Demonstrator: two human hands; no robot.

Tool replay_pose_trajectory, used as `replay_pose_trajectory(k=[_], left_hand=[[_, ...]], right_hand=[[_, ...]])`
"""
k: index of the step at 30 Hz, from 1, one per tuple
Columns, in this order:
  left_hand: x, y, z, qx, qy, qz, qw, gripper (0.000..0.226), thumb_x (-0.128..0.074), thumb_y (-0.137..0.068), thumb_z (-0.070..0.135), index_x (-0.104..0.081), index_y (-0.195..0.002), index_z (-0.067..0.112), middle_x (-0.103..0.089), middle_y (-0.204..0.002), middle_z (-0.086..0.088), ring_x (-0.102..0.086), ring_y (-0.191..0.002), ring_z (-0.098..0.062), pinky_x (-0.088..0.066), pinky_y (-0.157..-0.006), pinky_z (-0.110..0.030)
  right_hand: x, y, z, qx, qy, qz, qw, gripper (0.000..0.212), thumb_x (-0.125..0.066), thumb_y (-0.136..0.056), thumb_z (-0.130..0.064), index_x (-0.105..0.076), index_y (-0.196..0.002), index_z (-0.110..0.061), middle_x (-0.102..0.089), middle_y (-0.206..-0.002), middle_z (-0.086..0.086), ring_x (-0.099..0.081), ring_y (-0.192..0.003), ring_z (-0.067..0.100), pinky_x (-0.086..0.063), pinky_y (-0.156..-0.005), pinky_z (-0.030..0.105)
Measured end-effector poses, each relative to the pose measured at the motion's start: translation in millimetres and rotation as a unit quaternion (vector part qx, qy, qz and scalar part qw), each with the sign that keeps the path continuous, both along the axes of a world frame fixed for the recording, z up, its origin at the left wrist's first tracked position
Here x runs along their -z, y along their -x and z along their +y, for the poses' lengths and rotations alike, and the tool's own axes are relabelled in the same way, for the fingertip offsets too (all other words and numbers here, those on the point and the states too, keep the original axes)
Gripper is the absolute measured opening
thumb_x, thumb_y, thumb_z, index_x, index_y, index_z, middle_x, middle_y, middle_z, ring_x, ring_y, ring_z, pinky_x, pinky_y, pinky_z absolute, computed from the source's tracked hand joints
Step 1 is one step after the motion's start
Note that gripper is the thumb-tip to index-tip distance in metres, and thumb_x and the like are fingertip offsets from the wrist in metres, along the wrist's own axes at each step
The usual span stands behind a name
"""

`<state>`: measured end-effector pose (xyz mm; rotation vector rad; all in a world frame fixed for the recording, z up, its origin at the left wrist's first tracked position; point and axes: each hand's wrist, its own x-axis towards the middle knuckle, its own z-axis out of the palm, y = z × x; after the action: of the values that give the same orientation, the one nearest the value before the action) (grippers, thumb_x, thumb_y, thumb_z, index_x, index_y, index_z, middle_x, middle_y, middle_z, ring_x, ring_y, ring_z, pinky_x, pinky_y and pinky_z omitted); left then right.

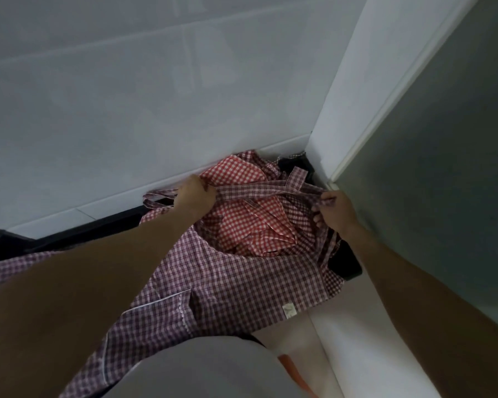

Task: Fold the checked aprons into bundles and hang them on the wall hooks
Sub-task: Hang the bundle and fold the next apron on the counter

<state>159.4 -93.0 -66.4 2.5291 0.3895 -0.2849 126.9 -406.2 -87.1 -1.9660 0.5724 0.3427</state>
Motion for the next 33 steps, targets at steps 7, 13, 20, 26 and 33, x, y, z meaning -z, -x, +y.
replay_pose_trajectory(k=[7,13,20,26,33], left_hand=[[-2,31,-19,0.162,0.03,-0.163,0.973,0.011,-0.06,-0.089,0.009,-0.066,-0.098,0.009,-0.063,-0.097,-0.003,-0.056,-0.089,-0.018,-0.046,-0.081,-0.031],[24,64,-48,0.46,-0.034,0.115,0.88,0.03,-0.061,-0.094,0.03,-0.064,-0.121,0.018,-0.066,-0.116,0.0,-0.062,-0.104,-0.017,-0.052,-0.092,-0.032],[46,71,-50,0.465,-0.046,0.102,0.878,0.043,-0.066,-0.09,0.034,-0.055,-0.13,0.022,-0.065,-0.123,-0.001,-0.061,-0.107,-0.018,-0.049,-0.092,-0.028],[52,78,-60,0.426,-0.057,0.072,0.9,0.034,-0.068,-0.091,0.026,-0.056,-0.121,0.015,-0.064,-0.117,-0.006,-0.06,-0.106,-0.025,-0.047,-0.089,-0.032],[44,96,-41,0.357,0.001,-0.147,0.923,0.022,-0.069,-0.082,0.009,-0.062,-0.103,0.01,-0.058,-0.102,-0.004,-0.054,-0.097,-0.025,-0.045,-0.088,-0.042]], right_hand=[[-17,17,-12,-0.219,0.162,-0.069,0.96,0.064,-0.06,-0.094,-0.032,-0.035,-0.152,-0.019,-0.046,-0.145,-0.002,-0.045,-0.131,0.019,-0.035,-0.114,0.042],[-1,81,-13,-0.206,0.209,0.042,0.955,0.02,-0.056,-0.097,-0.02,-0.066,-0.082,-0.011,-0.064,-0.083,0.004,-0.062,-0.083,0.024,-0.043,-0.062,0.022],[37,150,-16,-0.103,-0.074,0.173,0.977,0.078,-0.089,-0.067,-0.044,-0.052,-0.129,-0.014,-0.061,-0.122,0.002,-0.065,-0.104,0.02,-0.06,-0.075,0.031],[28,180,-13,0.032,-0.131,0.093,0.986,0.028,-0.084,-0.078,-0.017,-0.068,-0.1,-0.01,-0.071,-0.094,0.008,-0.062,-0.067,0.014,-0.047,-0.048,0.016],[51,204,4,0.202,-0.126,0.07,0.969,0.016,-0.076,-0.087,-0.015,-0.069,-0.101,-0.008,-0.071,-0.101,0.011,-0.063,-0.079,0.018,-0.05,-0.065,0.026]])
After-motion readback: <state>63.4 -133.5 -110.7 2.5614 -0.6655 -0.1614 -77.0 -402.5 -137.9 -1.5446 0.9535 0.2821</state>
